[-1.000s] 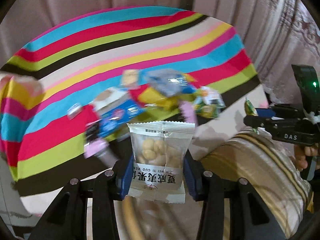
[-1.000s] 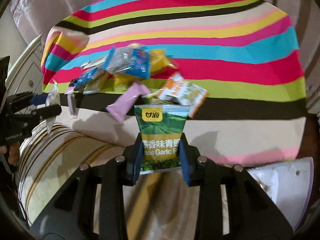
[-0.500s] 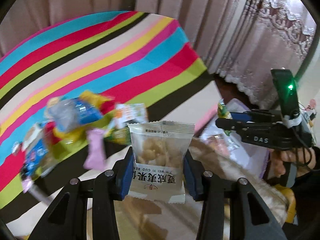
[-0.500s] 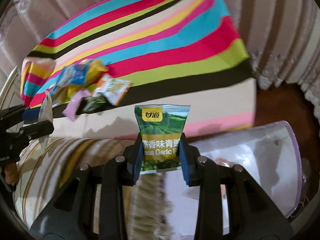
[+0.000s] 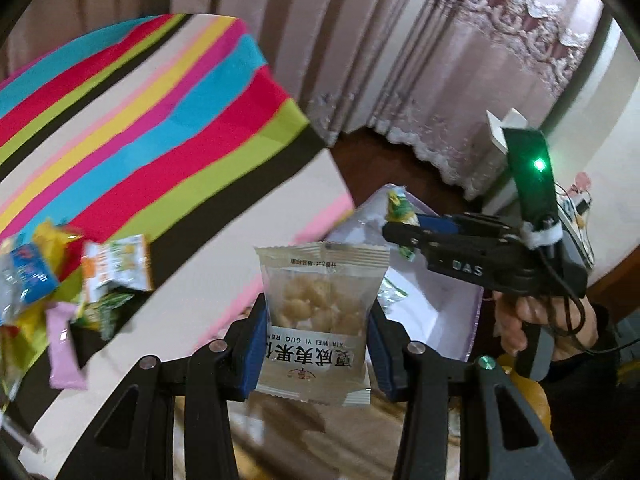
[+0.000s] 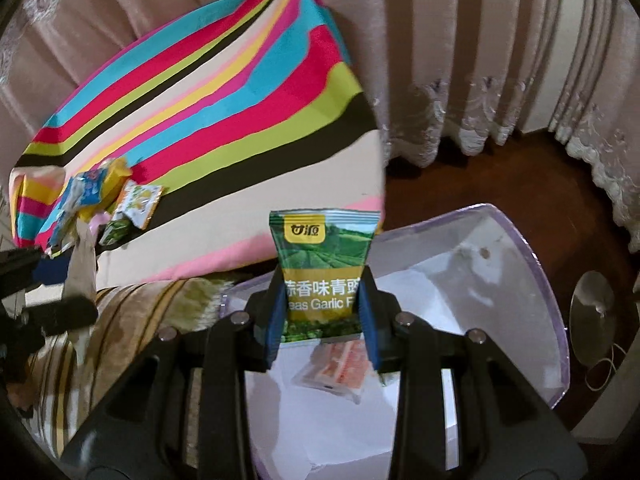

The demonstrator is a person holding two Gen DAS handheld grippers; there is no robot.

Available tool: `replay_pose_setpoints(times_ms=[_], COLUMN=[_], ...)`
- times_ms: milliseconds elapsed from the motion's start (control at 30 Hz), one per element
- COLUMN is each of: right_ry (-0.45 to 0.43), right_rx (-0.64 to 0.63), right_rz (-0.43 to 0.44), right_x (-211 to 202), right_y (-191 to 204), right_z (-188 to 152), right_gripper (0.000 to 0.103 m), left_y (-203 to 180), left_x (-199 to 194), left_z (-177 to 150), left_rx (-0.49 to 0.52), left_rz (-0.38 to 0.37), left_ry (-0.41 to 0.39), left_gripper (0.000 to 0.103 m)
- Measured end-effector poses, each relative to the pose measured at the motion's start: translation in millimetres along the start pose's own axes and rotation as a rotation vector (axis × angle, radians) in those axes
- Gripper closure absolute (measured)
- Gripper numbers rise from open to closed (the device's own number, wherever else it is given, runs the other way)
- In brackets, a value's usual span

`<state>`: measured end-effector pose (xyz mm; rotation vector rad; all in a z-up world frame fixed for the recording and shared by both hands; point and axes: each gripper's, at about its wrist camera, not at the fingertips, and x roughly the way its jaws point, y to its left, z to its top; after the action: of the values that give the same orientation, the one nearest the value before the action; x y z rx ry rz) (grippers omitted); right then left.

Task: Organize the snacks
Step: 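Carry both packets over the white box and open both tools to release, then move both open tools back over the remaining snacks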

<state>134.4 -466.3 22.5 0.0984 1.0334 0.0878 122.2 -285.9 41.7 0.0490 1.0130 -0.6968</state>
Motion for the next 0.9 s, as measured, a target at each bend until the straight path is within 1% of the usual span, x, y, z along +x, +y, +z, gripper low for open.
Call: replay_pose_setpoints(times_ms=[100,167,200,233,267,300,333,433,500,600,633,700,767,833,900], right_ry=[-0.005,-0.004,-0.002,-0.002,-0.004,-0.009,-0.015,-0.016,-0.014,-0.025,-0.027,-0.036,-0.055,-0.076,-0.091], right_rx=[0.023,0.031,0.034,0.04,0.044,0.045,0.048,0.053,0.05,0.043,0.042,0.041,0.036,0.024,0.014], right_rz=[-0.011,-0.015,-0.022,-0.032,-0.043,-0.048,-0.055,-0.071,-0.088,-0.143,-0.165,-0.217,-0.231,-0.235,-0.227], right_x=[-1.0,-0.9,-0.8,-0.7,-1.1,-1.6,-2.7,-3.4,-2.6,-3.2,-2.6,-2.5,-2.5,-3.6,-4.8], right_y=[-11.2,-16.7,-18.5,-20.1,-21.7,-23.0,-24.1,-24.2,-22.5,-15.6,-14.4,-7.8,-1.2,6.2,13.0], right_z=[-0.7,-0.5,-0.6,-0.8,-1.0,-0.8,-0.7,0.2,1.1,3.9,5.2,7.8,10.4,12.5,14.3], right_gripper=[0.066,0.065,0.063,0.056,0.051,0.042,0.037,0.032,0.03,0.024,0.022,0.021,0.018,0.017,0.017], left_y=[-10.6,-15.2,-17.4,-19.0,-20.3,-21.0,-21.1,-18.0,-13.8,-3.2,2.1,11.7,21.9,33.4,44.5], left_x=[10.8,16.2,18.1,19.6,20.1,19.9,19.0,15.7,11.9,3.0,-1.6,-11.1,-20.5,-28.2,-34.8], left_z=[3.5,4.6,4.8,4.4,3.7,3.3,2.6,1.6,0.5,-2.3,-2.8,-5.3,-7.5,-8.9,-10.8], left_rx=[0.012,0.016,0.017,0.019,0.022,0.023,0.023,0.012,-0.003,-0.044,-0.065,-0.102,-0.147,-0.174,-0.2], left_rz=[-0.03,-0.057,-0.07,-0.078,-0.078,-0.077,-0.072,-0.064,-0.044,0.022,0.031,0.026,0.033,0.089,0.147], left_ry=[0.017,0.029,0.037,0.045,0.046,0.047,0.047,0.038,0.025,-0.025,-0.054,-0.102,-0.146,-0.177,-0.186], left_gripper=[0.057,0.053,0.051,0.045,0.038,0.035,0.032,0.031,0.031,0.031,0.03,0.029,0.026,0.026,0.026])
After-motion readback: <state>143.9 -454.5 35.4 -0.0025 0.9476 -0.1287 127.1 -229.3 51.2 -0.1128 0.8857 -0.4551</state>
